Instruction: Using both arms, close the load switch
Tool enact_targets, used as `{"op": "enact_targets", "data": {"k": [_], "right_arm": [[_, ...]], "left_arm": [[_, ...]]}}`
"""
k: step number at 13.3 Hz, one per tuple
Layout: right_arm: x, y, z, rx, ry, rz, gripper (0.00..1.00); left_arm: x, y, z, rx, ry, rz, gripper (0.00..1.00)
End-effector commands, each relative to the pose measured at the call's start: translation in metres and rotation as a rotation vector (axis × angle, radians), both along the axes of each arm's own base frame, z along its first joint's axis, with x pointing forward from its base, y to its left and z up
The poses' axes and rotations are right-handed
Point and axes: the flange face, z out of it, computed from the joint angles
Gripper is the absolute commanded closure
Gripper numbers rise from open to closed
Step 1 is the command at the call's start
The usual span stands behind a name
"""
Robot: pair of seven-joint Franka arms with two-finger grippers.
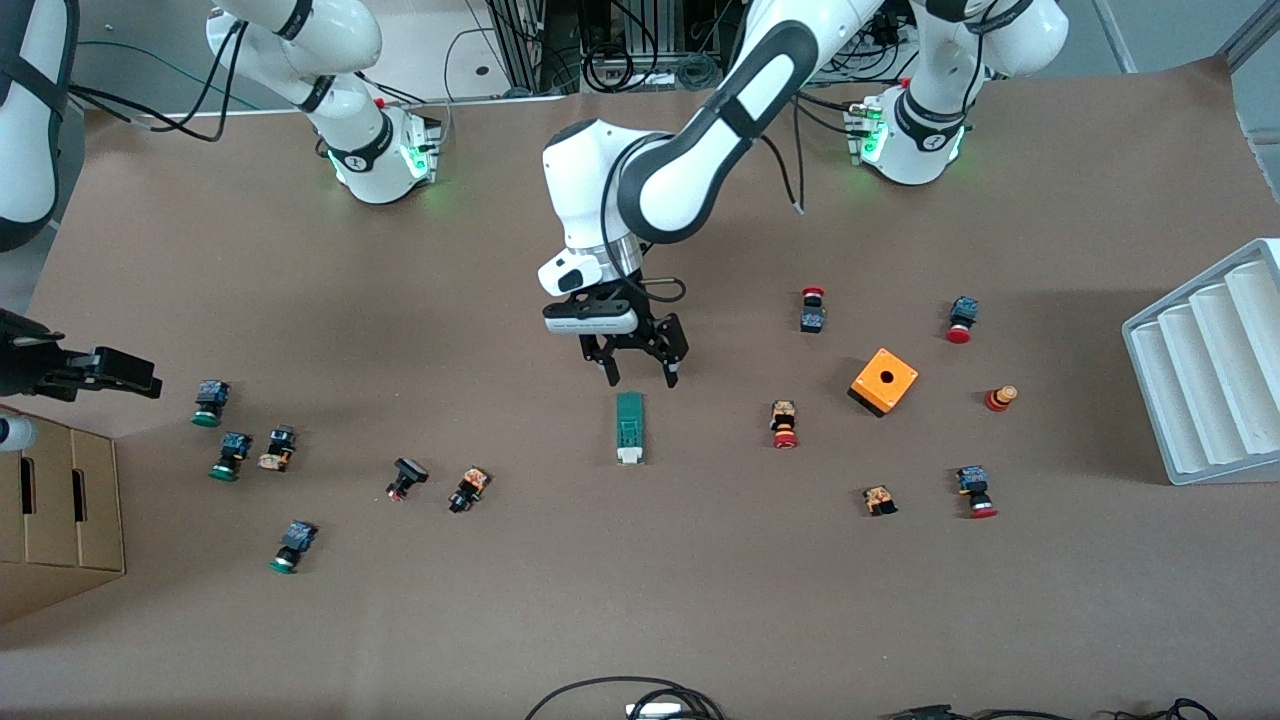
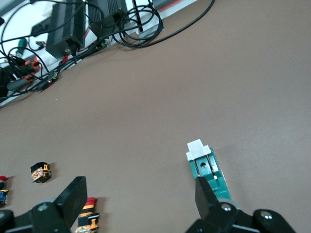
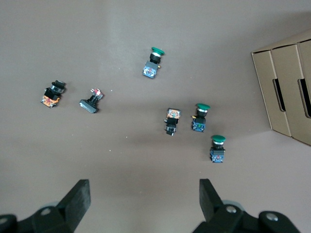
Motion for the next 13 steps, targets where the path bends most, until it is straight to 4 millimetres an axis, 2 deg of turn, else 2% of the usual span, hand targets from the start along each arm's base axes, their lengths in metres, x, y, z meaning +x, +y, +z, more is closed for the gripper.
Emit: {"op": "enact_targets", "data": {"k": [1,3,5,8,10,11,13], "right_arm": [[-0.006,-0.009,0.004,0.02,0.002,-0.061,0.0],[-0.005,-0.011,0.001,0.017,0.002,-0.069,0.0],[-0.004,-0.005,0.001,0.011,0.004,-0.066,0.0],[-0.003,-0.007,-0.01,0.02,0.022,-0.07,0.0],[-0.008,-0.006,-0.008,0.025,0.034,-0.058,0.0],[-0.016,-0.006,-0.008,0.03,0.044,-0.059,0.0],[-0.038,0.011,-0.007,0.039,0.051,-0.032,0.0]], "left_arm": [[0.024,0.027,0.04,-0.02,0.089,-0.031,0.01],[0.041,0.048,0.062,-0.052,0.146,-0.03,0.01],[0.06,0.076,0.084,-0.074,0.204,-0.02,0.01],[0.089,0.118,0.119,-0.085,0.332,-0.035,0.0],[0.11,0.148,0.138,-0.108,0.405,-0.038,0.0],[0.119,0.164,0.142,-0.127,0.442,-0.034,0.0],[0.136,0.202,0.153,-0.148,0.518,-0.041,0.0]]}}
